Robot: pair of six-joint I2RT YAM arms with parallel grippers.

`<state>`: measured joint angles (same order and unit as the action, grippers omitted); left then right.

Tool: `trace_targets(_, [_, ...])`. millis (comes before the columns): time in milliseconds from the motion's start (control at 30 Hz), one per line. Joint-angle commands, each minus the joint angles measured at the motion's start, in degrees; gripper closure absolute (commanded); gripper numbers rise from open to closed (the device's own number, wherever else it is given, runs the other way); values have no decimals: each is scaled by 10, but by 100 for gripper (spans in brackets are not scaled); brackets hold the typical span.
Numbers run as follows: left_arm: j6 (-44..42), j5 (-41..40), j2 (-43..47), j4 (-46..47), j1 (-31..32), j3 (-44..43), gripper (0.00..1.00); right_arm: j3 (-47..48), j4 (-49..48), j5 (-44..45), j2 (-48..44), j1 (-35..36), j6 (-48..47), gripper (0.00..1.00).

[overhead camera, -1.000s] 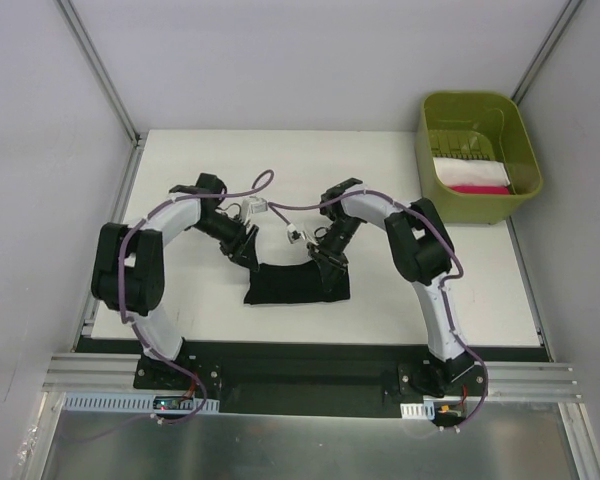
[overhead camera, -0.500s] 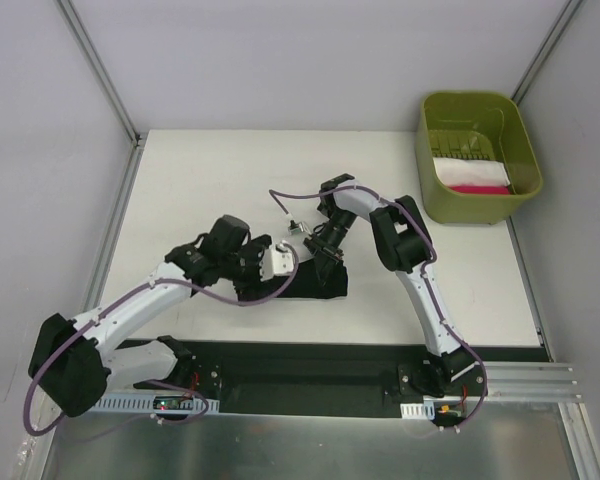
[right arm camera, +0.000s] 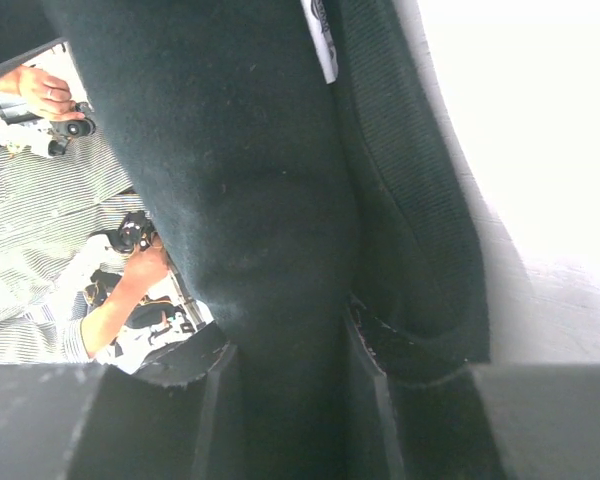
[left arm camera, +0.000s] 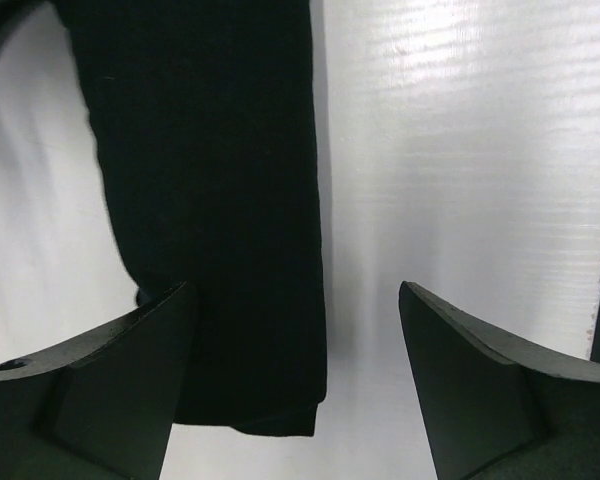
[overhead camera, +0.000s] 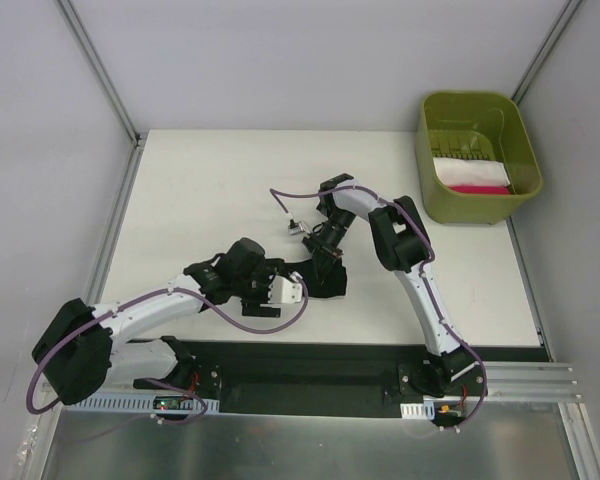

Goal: Roll the t-shirts
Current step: Roll the T-shirt to the center of the board.

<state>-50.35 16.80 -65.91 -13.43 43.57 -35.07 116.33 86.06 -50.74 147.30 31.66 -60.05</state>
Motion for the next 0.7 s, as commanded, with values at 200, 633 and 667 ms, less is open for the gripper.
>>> trace_targets(200, [-74,-25,-84,48,5,38,29,11,89,66,40,-2,-13,85])
trace_targets(633, [-52,94,-206,-129,-73,-104,61,68,-6,92,-155,-97,-51,4])
trace_targets(667, [-50,140,-227,-146,-85,-121,61,45,-65,107,-238,-112,-32,4])
